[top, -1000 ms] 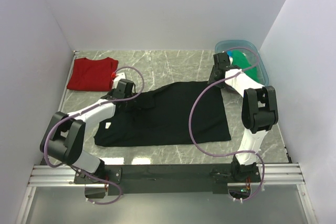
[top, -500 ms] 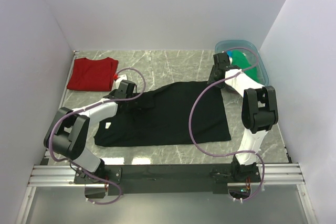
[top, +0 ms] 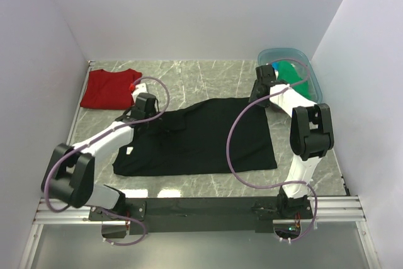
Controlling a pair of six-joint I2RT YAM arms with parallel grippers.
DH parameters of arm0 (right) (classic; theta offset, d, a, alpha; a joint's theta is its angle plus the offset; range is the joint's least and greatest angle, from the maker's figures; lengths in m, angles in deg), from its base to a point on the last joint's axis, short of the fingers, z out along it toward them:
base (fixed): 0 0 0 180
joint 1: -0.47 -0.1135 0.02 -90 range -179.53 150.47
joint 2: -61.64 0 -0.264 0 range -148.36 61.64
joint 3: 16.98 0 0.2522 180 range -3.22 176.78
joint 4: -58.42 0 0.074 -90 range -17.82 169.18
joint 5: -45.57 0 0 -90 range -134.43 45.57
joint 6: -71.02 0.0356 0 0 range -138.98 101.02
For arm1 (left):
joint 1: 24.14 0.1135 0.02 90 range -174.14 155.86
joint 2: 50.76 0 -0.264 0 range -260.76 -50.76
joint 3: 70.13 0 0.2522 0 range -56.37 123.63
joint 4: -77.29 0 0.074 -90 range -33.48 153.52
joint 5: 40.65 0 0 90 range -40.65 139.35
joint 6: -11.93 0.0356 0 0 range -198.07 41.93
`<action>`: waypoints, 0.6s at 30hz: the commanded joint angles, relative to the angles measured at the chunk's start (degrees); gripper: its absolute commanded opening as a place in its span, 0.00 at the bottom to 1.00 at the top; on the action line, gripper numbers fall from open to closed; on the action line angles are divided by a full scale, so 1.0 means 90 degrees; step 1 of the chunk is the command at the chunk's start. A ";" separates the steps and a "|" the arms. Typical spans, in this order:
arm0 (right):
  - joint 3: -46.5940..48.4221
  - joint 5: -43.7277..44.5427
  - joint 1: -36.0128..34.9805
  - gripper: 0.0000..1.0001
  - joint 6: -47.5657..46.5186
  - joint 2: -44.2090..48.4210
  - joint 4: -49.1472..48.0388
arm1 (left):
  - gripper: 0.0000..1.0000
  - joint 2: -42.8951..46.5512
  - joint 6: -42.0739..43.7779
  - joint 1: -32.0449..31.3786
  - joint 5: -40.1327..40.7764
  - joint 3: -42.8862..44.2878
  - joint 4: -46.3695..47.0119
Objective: Fold and stack the t-shirts
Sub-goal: Fold the tshirt
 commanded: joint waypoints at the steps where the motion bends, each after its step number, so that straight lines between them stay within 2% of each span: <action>1: -0.0287 -0.0069 0.0003 0.46 -0.0063 0.0427 -0.0280 | 0.01 0.0446 0.0056 0.0054 0.0131 -0.0098 0.0056; 8: -0.0620 -0.0089 -0.0173 0.46 -0.0083 0.0643 -0.0575 | 0.01 0.0612 0.0085 0.0093 0.0151 -0.0157 0.0007; 14: -0.0123 0.0233 -0.0124 0.46 -0.0073 0.0273 -0.0263 | 0.01 0.0915 0.0114 0.0122 0.0219 -0.0157 -0.0110; 18: 0.0569 0.0301 -0.0026 0.47 -0.0034 -0.0137 -0.0038 | 0.01 0.1178 0.0134 0.0190 0.0259 -0.0186 -0.0208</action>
